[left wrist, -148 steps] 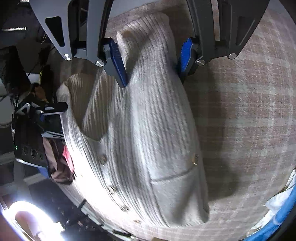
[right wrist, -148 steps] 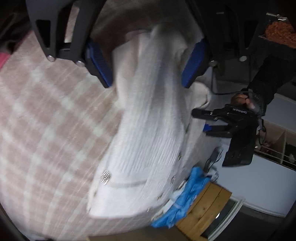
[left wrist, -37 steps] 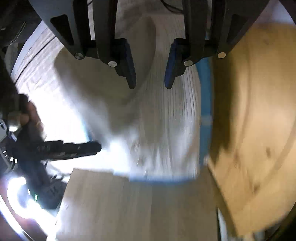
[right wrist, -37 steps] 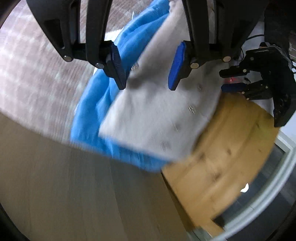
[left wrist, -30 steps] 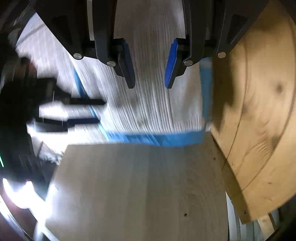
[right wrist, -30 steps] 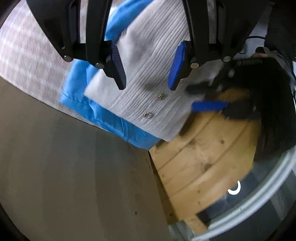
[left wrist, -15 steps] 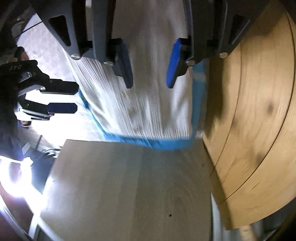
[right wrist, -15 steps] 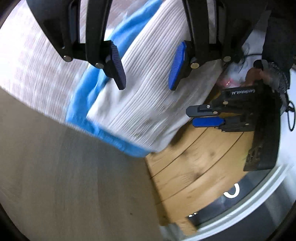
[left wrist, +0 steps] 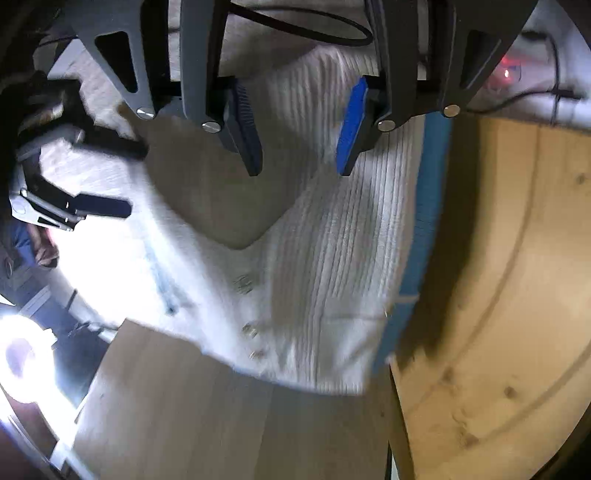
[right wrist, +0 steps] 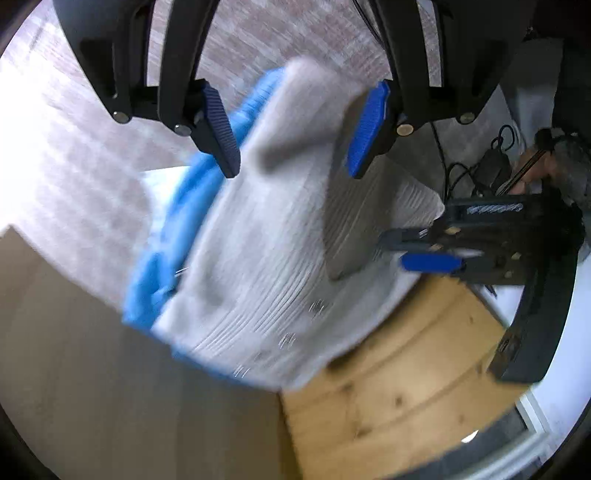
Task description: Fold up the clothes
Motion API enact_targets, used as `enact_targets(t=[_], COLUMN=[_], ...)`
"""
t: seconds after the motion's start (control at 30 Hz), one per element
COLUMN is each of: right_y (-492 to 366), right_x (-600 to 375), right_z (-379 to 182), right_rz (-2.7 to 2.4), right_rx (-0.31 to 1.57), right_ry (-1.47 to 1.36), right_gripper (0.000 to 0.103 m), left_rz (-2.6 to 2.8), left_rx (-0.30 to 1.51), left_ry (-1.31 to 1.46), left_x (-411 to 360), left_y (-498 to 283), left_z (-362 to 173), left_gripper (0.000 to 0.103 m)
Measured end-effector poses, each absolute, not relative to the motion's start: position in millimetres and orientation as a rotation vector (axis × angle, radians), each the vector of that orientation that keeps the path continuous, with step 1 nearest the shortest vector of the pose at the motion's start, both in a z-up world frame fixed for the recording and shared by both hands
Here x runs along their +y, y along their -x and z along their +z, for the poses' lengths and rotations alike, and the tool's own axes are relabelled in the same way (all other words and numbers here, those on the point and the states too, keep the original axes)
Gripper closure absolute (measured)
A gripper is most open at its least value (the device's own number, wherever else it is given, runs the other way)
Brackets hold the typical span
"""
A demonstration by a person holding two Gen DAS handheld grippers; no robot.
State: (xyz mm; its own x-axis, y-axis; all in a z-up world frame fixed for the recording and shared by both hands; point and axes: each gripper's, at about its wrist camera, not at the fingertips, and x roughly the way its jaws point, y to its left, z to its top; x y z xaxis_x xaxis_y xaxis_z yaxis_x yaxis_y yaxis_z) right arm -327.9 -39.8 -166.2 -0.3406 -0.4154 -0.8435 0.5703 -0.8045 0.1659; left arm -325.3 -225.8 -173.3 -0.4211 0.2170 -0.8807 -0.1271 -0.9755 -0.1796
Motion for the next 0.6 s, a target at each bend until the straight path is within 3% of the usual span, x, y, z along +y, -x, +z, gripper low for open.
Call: enact_targets(t=[0.37,0.43,0.6], right_y=[268.3,262.3,240.7], right_x=[25.7,25.3,35.4], right_z=[-142.1,-143.6,-144.8], right_rz=[-2.386,-2.431,-2.477], right_rx=[0.05,0.098,0.171], right_ry=[-1.383,-1.428,-1.458], right_gripper=[0.036,0.036,0.036], left_rz=[2.56,2.543,2.533], left_rx=[-0.217,-0.2,-0.149], left_ry=[1.494,1.51,1.539], left_x=[-208.7,-200.8,-179.9], left_y=[267.6,250.5,218.1], left_z=[-155.0,-155.6,-156.2], left_gripper=[0.048,0.043,0.043])
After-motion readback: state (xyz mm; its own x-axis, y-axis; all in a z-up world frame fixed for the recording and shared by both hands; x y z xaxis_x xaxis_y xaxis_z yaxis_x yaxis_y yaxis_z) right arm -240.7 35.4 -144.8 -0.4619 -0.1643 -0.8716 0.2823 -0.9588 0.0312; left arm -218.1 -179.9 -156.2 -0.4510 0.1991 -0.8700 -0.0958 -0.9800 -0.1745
